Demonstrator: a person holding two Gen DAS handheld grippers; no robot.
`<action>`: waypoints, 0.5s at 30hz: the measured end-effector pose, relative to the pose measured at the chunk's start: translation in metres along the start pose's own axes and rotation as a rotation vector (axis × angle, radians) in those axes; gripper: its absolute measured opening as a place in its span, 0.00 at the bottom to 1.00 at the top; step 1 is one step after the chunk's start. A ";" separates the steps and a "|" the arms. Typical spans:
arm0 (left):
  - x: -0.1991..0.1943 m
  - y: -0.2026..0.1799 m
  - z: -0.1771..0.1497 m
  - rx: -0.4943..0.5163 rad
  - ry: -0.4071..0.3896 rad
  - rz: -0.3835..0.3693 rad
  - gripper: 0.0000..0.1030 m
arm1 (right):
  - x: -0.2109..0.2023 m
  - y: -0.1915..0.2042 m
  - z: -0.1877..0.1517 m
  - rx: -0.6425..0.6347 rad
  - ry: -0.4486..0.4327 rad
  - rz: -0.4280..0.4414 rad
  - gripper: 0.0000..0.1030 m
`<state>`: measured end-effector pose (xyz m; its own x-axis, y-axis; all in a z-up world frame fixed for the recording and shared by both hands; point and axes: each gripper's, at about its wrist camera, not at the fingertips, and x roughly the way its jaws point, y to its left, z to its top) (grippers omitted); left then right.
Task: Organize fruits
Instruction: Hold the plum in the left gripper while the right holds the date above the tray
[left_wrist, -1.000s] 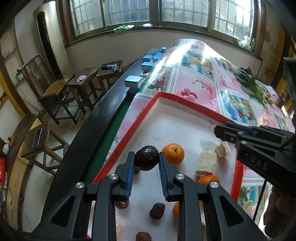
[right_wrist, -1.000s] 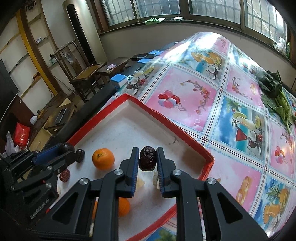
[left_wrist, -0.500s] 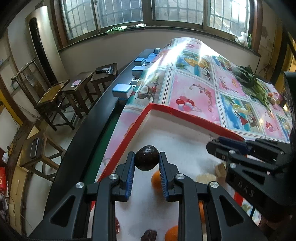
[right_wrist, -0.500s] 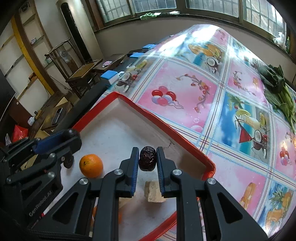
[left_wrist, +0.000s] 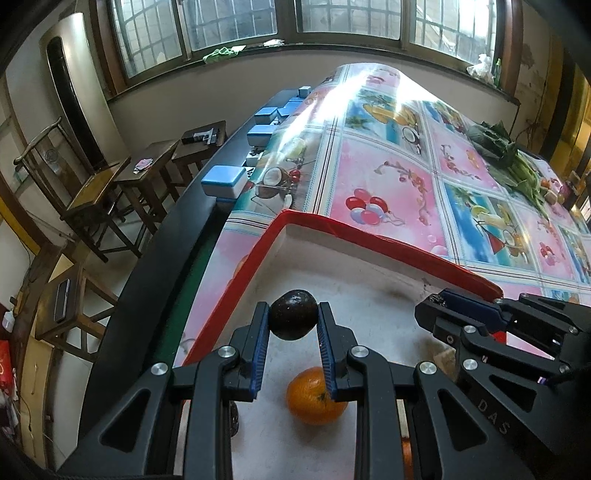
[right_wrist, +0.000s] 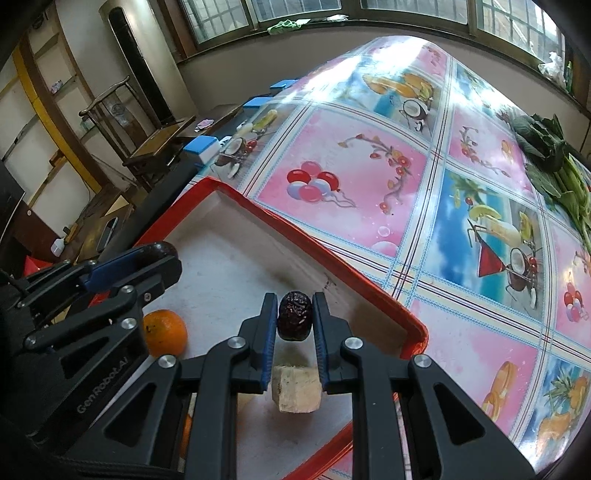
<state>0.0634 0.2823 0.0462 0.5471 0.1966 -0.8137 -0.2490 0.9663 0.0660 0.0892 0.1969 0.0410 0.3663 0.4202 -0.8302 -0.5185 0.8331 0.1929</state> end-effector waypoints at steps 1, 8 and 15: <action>0.001 -0.001 0.000 0.001 0.002 -0.001 0.24 | 0.001 0.000 0.000 0.002 0.002 0.000 0.20; 0.009 -0.001 -0.001 0.003 0.016 0.001 0.24 | 0.005 -0.002 -0.002 0.006 0.008 -0.006 0.20; 0.014 -0.003 -0.001 0.006 0.026 -0.001 0.24 | 0.009 -0.001 -0.003 0.003 0.013 -0.012 0.20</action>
<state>0.0709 0.2819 0.0336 0.5265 0.1917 -0.8283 -0.2438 0.9674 0.0690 0.0905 0.1982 0.0320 0.3626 0.4058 -0.8390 -0.5118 0.8390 0.1846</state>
